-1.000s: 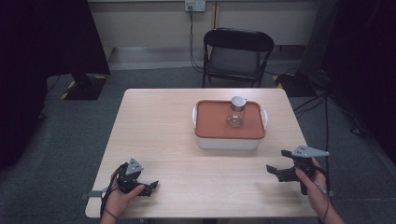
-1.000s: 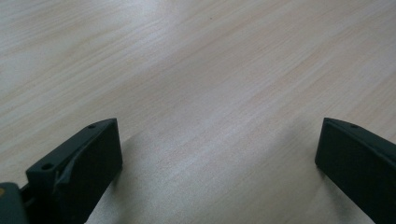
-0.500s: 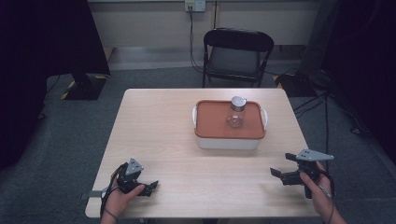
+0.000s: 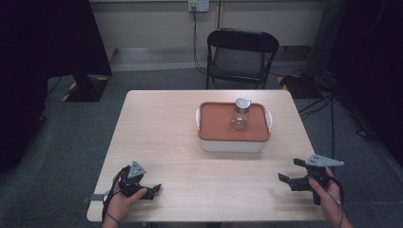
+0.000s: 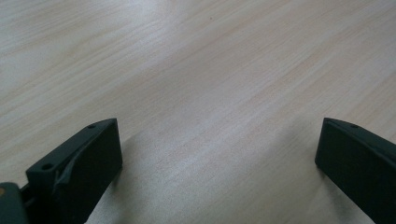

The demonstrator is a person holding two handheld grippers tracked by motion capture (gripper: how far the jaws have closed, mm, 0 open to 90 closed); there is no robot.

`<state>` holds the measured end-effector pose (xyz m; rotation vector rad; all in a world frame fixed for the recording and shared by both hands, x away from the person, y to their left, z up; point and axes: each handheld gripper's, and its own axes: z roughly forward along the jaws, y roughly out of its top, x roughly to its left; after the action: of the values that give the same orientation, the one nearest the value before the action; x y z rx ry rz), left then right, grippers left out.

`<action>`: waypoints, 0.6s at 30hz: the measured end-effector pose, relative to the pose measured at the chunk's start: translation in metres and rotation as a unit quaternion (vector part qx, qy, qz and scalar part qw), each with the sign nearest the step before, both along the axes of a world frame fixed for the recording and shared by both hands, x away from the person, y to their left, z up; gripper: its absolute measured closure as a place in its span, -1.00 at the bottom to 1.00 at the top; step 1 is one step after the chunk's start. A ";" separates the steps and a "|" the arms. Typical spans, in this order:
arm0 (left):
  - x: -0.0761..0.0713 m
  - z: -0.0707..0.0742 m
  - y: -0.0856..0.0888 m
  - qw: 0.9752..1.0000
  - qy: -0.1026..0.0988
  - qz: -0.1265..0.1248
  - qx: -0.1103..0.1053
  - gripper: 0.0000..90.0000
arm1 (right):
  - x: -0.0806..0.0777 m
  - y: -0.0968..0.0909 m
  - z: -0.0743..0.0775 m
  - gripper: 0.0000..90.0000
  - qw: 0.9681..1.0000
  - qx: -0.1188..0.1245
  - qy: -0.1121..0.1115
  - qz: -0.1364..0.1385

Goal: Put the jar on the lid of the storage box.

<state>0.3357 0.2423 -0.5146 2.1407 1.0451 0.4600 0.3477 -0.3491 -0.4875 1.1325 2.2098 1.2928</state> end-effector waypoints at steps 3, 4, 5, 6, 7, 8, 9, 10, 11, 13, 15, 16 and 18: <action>0.000 0.000 0.000 1.000 0.000 0.000 0.000 -0.99 | -0.002 -0.002 -0.001 -0.97 1.000 -0.001 0.002 0.001; 0.000 0.000 0.000 1.000 0.000 0.000 0.000 -1.00 | -0.002 -0.002 -0.002 -0.97 1.000 -0.002 0.002 0.001; 0.000 0.000 0.000 1.000 0.000 0.000 0.000 -0.99 | -0.003 -0.003 -0.002 -0.96 1.000 -0.002 0.002 0.002; 0.000 0.000 0.000 1.000 0.000 0.000 0.000 -0.99 | -0.004 -0.003 -0.002 -0.97 1.000 -0.003 0.002 0.001; 0.000 0.000 0.000 1.000 0.000 0.000 0.000 -0.99 | -0.004 -0.004 -0.002 -0.97 1.000 -0.003 0.002 0.002; 0.000 0.000 0.000 1.000 0.000 0.000 0.000 -1.00 | -0.005 -0.004 -0.002 -0.97 1.000 -0.003 0.002 0.002; 0.000 0.000 0.000 1.000 0.000 0.000 0.000 -0.99 | -0.005 -0.005 -0.002 -0.97 1.000 -0.004 0.002 0.003; 0.000 0.000 0.000 1.000 0.000 0.000 0.000 -1.00 | -0.006 -0.006 -0.002 -0.96 1.000 -0.005 0.003 0.002; 0.000 0.000 0.000 1.000 0.000 0.000 0.000 -0.99 | -0.006 -0.006 -0.003 -0.96 1.000 -0.005 0.002 0.003; 0.000 0.000 0.000 1.000 0.000 0.000 0.000 -0.99 | -0.007 -0.008 -0.003 -0.97 1.000 -0.007 0.003 0.002; 0.000 0.000 0.000 1.000 0.000 0.000 0.000 -0.99 | -0.008 -0.009 -0.004 -0.96 1.000 -0.008 0.003 0.004; 0.000 0.000 0.000 1.000 0.000 0.000 0.000 -0.99 | -0.009 -0.009 -0.005 -0.97 1.000 -0.010 0.004 0.004; 0.000 0.000 0.000 1.000 0.000 0.000 0.000 -0.99 | -0.010 -0.010 -0.006 -0.96 1.000 -0.011 0.005 0.004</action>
<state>0.3357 0.2423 -0.5146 2.1408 1.0452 0.4600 0.3376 -0.3592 -0.4933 1.1257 2.2319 1.2669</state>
